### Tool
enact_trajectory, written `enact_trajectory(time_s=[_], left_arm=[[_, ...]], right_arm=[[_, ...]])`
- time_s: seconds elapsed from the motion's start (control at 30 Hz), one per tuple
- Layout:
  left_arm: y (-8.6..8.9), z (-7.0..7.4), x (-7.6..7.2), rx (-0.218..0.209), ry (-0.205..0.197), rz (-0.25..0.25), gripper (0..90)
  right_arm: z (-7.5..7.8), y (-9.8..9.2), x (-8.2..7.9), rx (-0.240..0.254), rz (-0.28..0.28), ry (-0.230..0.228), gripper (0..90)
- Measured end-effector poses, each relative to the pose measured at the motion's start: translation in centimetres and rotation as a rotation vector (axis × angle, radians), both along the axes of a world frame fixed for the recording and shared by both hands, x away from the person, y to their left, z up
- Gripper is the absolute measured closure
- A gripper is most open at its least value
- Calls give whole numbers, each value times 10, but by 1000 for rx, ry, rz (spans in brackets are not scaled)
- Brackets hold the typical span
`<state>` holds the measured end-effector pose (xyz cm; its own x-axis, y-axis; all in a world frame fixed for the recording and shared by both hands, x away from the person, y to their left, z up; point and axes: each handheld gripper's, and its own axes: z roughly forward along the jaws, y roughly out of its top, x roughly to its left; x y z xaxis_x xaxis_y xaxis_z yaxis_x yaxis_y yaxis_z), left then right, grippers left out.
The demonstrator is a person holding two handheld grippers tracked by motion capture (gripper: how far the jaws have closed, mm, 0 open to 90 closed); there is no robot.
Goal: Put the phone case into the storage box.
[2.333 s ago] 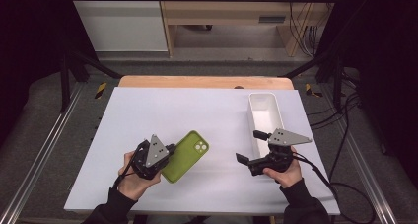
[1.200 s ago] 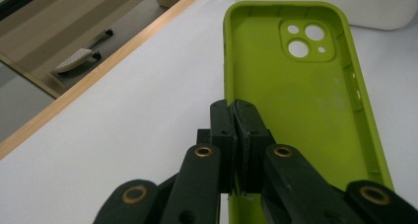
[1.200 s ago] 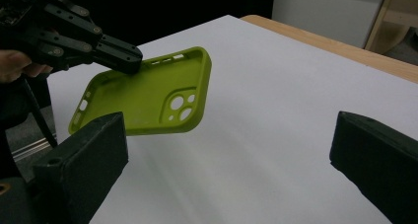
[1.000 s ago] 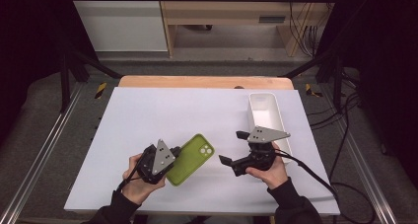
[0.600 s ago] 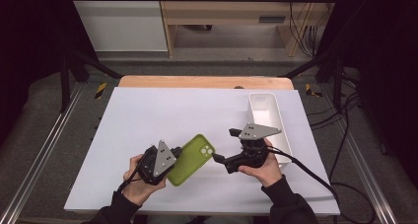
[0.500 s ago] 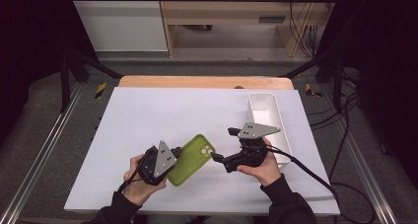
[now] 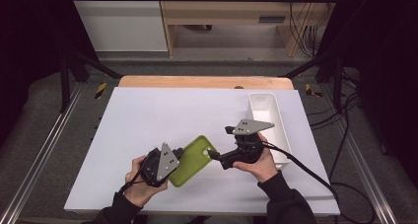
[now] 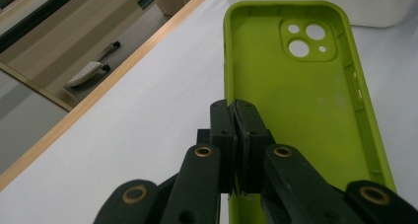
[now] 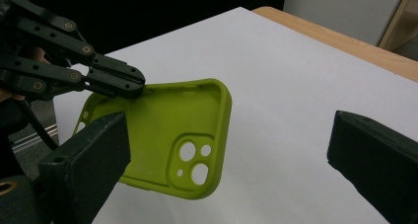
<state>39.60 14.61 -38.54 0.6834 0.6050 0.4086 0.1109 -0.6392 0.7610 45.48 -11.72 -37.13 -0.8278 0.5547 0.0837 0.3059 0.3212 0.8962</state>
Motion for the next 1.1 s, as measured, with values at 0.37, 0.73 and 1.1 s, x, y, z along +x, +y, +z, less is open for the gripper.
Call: enact_trajectory(time_s=[0.37, 0.73, 1.1], left_arm=[[-3, 1, -3, 15, -19, -10, 876], [-3, 2, -5, 14, -29, -17, 876], [-5, 3, -8, 28, -62, -36, 876]], right_arm=[[0, 6, 4, -17, 16, 21, 32], [3, 9, 8, -42, 28, 45, 39], [4, 8, 10, -54, 56, 87, 60]])
